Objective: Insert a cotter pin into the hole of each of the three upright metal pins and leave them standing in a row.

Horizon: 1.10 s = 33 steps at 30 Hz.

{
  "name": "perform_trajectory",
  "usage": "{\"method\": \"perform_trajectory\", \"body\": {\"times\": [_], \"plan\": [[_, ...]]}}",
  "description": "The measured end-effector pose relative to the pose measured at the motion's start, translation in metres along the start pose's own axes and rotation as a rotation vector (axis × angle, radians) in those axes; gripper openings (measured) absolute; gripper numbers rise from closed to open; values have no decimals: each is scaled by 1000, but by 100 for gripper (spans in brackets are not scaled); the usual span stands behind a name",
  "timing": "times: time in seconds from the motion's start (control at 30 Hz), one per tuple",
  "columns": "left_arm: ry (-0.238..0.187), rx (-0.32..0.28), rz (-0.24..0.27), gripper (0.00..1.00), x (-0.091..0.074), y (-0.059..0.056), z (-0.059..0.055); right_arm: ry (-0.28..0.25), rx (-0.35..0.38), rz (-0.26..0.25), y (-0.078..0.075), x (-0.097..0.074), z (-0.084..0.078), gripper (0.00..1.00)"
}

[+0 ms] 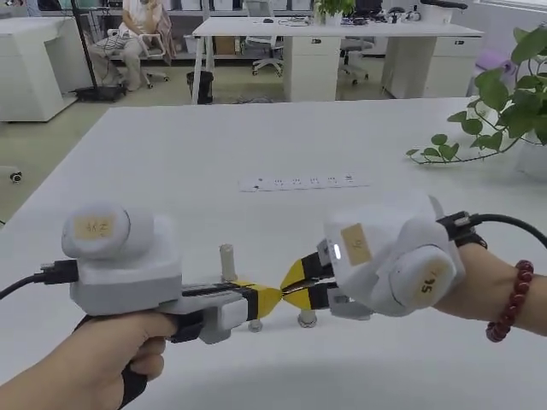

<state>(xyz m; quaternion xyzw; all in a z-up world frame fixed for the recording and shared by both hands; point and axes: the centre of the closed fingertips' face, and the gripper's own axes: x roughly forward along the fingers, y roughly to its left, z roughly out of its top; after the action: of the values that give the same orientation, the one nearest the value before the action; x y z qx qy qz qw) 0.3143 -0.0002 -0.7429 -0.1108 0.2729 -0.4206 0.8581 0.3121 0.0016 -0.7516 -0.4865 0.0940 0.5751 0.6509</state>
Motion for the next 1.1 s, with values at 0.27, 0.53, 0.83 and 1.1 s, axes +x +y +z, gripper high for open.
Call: {"method": "perform_trajectory", "body": {"times": [0.27, 0.53, 0.83, 1.1], "plan": [[32, 139, 14, 0, -3, 1, -6, -62, 241, 67, 5, -6, -2, 10], [60, 294, -29, 0, -5, -5, -11, -132, 469, 153, 8, -17, -7, 15], [80, 425, -94, 0, -4, -14, -17, -174, 546, 266, 25, -21, -11, 17], [103, 463, -144, 0, -3, -24, -25, -192, 570, 321, 38, -20, -10, 17]]}}
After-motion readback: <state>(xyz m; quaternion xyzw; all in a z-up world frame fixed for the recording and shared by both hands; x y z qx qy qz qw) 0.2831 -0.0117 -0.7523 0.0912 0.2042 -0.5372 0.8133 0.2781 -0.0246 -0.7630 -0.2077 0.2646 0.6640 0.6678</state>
